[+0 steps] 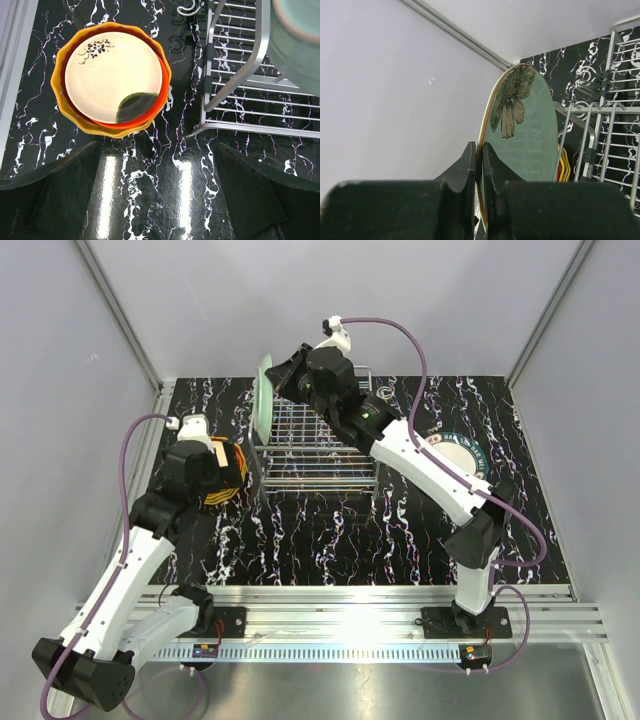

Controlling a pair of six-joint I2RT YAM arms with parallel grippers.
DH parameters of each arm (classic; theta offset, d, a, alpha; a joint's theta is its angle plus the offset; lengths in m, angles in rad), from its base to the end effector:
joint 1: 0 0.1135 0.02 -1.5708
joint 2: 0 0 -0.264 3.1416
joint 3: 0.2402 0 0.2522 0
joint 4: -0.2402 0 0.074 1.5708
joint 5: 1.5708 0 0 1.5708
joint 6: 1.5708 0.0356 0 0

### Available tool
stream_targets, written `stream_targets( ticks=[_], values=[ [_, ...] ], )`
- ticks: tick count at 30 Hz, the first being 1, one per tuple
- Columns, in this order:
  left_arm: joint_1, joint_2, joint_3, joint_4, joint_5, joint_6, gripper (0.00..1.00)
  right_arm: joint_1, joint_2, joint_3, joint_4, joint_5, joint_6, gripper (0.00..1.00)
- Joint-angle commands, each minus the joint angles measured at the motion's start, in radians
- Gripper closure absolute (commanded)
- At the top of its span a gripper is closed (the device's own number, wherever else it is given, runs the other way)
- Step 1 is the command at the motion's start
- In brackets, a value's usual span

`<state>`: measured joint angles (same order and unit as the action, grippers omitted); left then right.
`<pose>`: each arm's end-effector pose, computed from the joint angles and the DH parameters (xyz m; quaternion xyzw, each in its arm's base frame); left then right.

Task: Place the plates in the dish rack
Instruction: Insert the plate into the dish rack

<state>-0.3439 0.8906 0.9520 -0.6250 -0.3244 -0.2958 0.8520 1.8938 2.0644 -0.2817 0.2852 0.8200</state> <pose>0.1788 -0.0520 0.3361 -0.0571 0.8660 -0.0155 0.4966 0.2989 0.3264 0.4526 0.0829 0.7391 0.4187 0.5211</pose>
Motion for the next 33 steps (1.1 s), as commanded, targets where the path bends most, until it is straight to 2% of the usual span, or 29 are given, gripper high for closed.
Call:
stream_targets(
  ticks=[1, 8, 16, 22, 29, 33],
  values=[
    [-0.003, -0.015, 0.008, 0.061, 0.016, 0.000, 0.01, 0.016, -0.075, -0.029, 0.121, 0.025, -0.015, 0.90],
    [-0.004, -0.013, 0.008, 0.058, 0.016, 0.000, 0.01, 0.018, -0.049, -0.006, 0.113, -0.003, -0.025, 0.85],
    [-0.003, -0.009, 0.008, 0.061, 0.019, 0.000, 0.01, 0.019, -0.111, -0.084, 0.142, 0.037, -0.024, 0.91],
    [-0.003, -0.005, 0.008, 0.061, 0.024, 0.000, 0.01, 0.018, -0.114, -0.102, 0.168, 0.012, -0.033, 0.87],
    [-0.003, -0.005, 0.008, 0.059, 0.022, 0.000, 0.01, 0.018, -0.076, -0.092, 0.174, -0.024, -0.012, 0.73],
    [-0.003, -0.005, 0.010, 0.059, 0.022, 0.000, 0.01, 0.018, -0.078, -0.092, 0.174, -0.017, -0.015, 0.71]
  ],
)
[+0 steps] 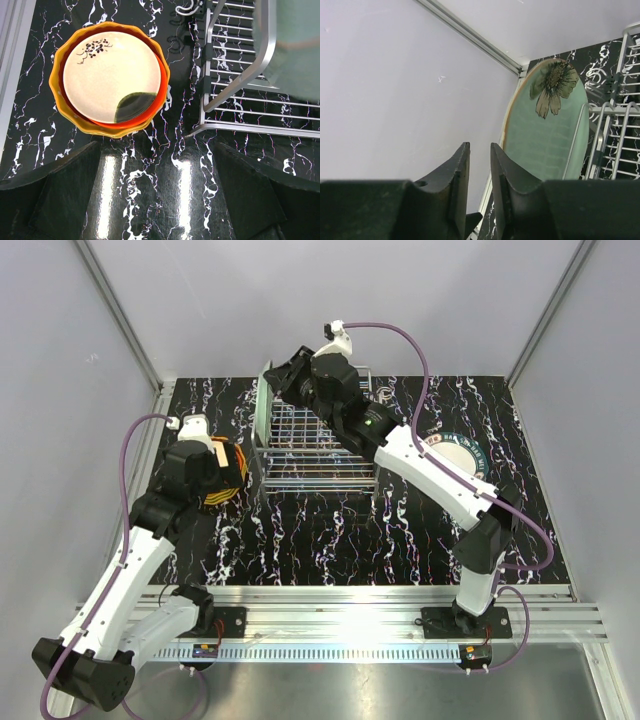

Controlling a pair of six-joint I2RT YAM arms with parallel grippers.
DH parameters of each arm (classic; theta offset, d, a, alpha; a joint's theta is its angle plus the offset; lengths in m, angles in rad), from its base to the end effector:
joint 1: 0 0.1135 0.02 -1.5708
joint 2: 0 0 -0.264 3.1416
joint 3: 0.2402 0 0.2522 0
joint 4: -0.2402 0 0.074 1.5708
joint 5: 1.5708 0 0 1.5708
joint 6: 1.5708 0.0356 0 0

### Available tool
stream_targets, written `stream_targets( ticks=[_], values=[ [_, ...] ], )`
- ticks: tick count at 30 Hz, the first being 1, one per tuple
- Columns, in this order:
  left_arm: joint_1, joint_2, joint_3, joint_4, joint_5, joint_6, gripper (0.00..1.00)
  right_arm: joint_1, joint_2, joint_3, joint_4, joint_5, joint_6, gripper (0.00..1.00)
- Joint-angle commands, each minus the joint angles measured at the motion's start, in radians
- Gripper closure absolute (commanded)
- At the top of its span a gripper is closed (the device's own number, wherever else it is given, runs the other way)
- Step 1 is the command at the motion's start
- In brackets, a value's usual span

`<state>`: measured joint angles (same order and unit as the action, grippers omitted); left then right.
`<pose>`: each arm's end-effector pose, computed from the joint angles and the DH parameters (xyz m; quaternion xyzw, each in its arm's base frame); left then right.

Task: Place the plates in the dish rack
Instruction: Insert the plate into the dish rack

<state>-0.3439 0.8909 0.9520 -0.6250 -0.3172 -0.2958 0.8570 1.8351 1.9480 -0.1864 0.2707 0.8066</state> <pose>0.1788 -0.0523 0.3360 -0.0554 0.8665 -0.0185 0.4957 0.2911 0.3215 0.4476 0.0735 0.7280 0.4319 0.5273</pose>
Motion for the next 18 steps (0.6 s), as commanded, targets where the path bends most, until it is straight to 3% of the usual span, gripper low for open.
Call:
stream_targets(
  ticks=[1, 13, 18],
  values=[
    [-0.003, -0.006, 0.008, 0.061, 0.017, 0.000, 0.01, 0.014, -0.020, 0.023, 0.079, -0.001, -0.003, 0.70],
    [-0.003, -0.007, 0.007, 0.061, 0.018, 0.000, 0.01, 0.014, 0.001, 0.077, 0.047, -0.016, -0.029, 0.63],
    [-0.004, -0.007, 0.007, 0.061, 0.020, 0.000, 0.01, 0.013, -0.057, 0.068, -0.019, 0.002, -0.101, 0.55]
  ],
)
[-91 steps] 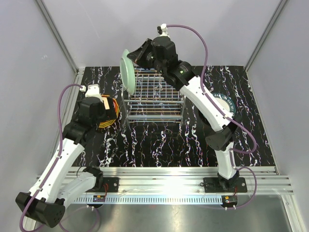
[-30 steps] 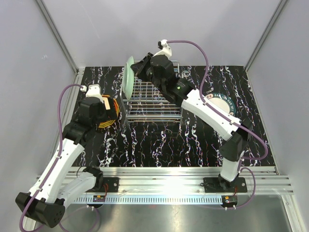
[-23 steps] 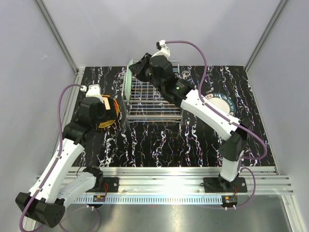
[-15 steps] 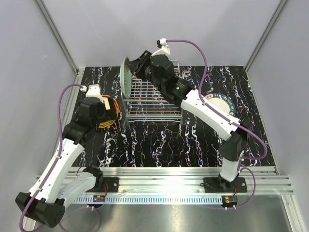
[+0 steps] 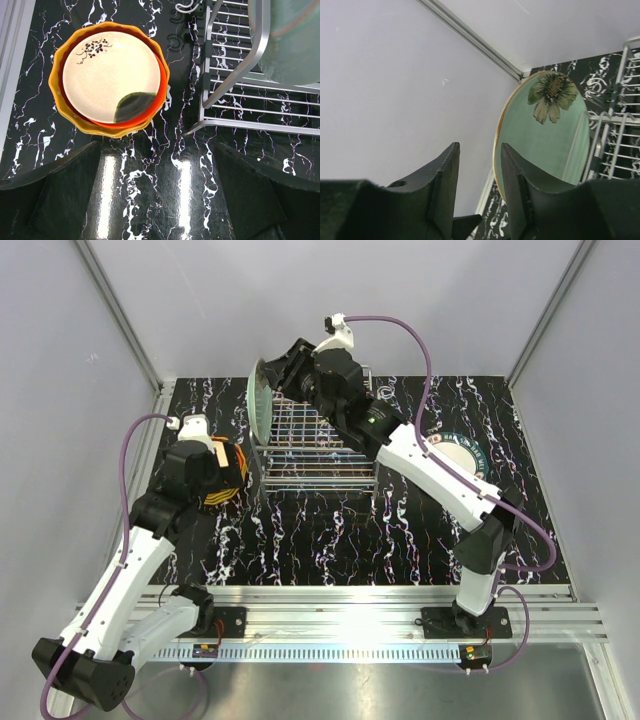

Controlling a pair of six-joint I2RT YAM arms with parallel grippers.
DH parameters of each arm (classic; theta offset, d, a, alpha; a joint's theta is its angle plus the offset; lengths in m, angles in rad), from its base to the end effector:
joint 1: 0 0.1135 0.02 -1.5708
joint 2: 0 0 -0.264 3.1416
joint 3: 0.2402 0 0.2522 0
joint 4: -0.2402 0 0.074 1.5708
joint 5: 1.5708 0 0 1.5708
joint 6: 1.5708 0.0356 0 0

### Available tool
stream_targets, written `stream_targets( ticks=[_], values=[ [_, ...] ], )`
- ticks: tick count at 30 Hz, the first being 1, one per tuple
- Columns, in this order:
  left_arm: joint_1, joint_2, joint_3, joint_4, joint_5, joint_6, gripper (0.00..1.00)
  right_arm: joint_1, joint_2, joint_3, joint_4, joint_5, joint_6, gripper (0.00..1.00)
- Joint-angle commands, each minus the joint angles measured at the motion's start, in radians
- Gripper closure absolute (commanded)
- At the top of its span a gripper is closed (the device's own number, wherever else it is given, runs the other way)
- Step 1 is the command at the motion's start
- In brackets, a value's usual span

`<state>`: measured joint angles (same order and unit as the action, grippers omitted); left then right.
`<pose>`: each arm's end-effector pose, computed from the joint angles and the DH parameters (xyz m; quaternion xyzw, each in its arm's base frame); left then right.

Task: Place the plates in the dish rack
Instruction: Insert the plate into the dish rack, then grab a plate with the right arm

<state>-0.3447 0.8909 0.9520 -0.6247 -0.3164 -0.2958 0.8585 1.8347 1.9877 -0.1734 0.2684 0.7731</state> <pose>0.1788 -0.0524 0.3360 -0.0549 0.8665 -0.0191 0.4958 0.2883 0.3194 0.4628 0.0633 0.7112 0.4396 0.5449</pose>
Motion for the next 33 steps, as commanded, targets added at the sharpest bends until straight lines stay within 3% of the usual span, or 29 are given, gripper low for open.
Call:
stream_targets(
  ticks=[1, 6, 15, 20, 24, 29, 33],
  values=[
    [-0.004, -0.007, 0.007, 0.062, 0.019, 0.000, 0.01, 0.013, -0.090, 0.004, -0.044, 0.009, -0.083, 0.54],
    [-0.005, -0.007, 0.008, 0.059, 0.016, 0.001, 0.01, 0.011, -0.224, -0.125, -0.156, 0.113, -0.179, 0.50],
    [-0.011, -0.013, 0.010, 0.057, -0.004, 0.003, 0.01, -0.010, -0.583, -0.594, -0.265, 0.374, -0.206, 0.39],
    [-0.011, -0.023, 0.010, 0.054, -0.015, 0.006, 0.01, -0.070, -0.768, -0.815, -0.319, 0.405, -0.169, 0.36],
    [-0.011, -0.032, 0.010, 0.052, -0.032, 0.007, 0.01, -0.198, -0.871, -0.953, -0.403, 0.436, -0.126, 0.31],
    [-0.011, -0.038, 0.011, 0.052, -0.047, 0.010, 0.01, -0.372, -0.867, -1.050, -0.384, 0.339, -0.129, 0.24],
    [-0.011, -0.033, 0.008, 0.052, -0.052, 0.010, 0.01, -0.464, -0.703, -1.051, -0.315, 0.259, -0.158, 0.21]
  ],
)
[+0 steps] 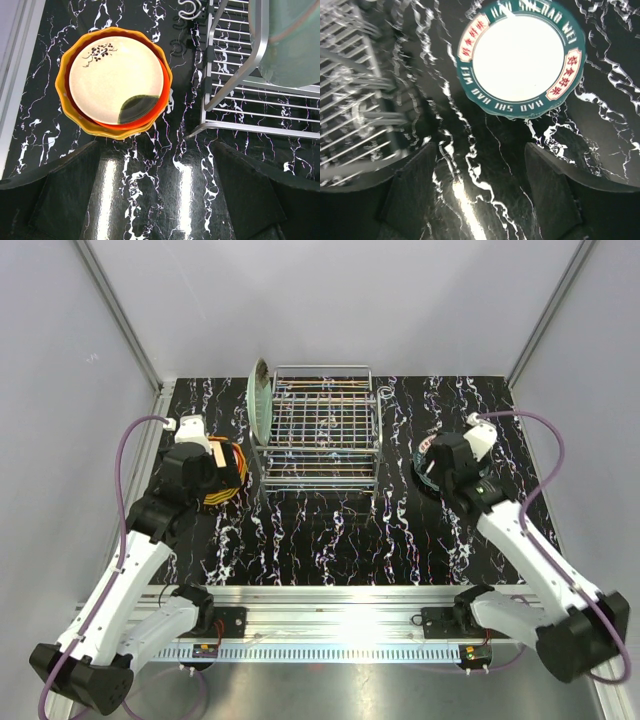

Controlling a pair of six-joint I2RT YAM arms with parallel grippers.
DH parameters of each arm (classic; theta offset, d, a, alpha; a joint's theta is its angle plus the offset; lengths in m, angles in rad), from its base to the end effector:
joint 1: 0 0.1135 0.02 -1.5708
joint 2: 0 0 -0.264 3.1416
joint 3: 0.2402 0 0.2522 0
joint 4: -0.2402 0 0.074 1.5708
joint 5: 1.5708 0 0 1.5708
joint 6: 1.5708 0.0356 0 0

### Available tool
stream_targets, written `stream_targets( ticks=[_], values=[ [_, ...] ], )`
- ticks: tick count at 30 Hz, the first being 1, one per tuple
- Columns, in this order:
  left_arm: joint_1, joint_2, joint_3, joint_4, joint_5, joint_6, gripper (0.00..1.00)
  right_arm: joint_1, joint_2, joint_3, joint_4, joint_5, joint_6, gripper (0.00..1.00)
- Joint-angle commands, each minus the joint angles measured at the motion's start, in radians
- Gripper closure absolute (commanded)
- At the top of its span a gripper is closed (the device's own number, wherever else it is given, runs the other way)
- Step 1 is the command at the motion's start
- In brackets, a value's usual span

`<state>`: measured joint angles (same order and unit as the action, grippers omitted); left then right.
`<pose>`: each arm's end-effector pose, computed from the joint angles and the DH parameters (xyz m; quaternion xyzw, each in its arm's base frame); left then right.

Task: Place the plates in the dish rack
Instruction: Grab a plate with the right arm

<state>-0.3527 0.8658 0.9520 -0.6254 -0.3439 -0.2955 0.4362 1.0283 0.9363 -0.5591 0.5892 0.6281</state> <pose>0.1731 -0.0509 0.3402 -0.0598 0.8591 -0.0137 0.5081 0.2037 0.0731 0.3140 0.2104 0.8412 -0.0087 0.4980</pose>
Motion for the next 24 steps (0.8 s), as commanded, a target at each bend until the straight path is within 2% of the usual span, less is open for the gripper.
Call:
stream_targets(
  ticks=[1, 4, 12, 24],
  values=[
    [-0.005, -0.002, 0.011, 0.052, -0.023, 0.010, 0.01, -0.078, 0.139, 0.012, 0.094, -0.099, -0.019, 0.20],
    [-0.003, 0.001, 0.010, 0.050, -0.026, 0.010, 0.01, -0.134, 0.288, 0.071, 0.125, -0.184, -0.051, 0.15],
    [-0.006, -0.002, 0.010, 0.050, -0.024, 0.010, 0.01, -0.160, 0.626, 0.306, 0.128, -0.176, -0.169, 0.13],
    [-0.009, -0.013, 0.010, 0.052, -0.014, 0.010, 0.01, -0.215, 0.860, 0.435, 0.125, -0.252, -0.254, 0.16]
  ],
)
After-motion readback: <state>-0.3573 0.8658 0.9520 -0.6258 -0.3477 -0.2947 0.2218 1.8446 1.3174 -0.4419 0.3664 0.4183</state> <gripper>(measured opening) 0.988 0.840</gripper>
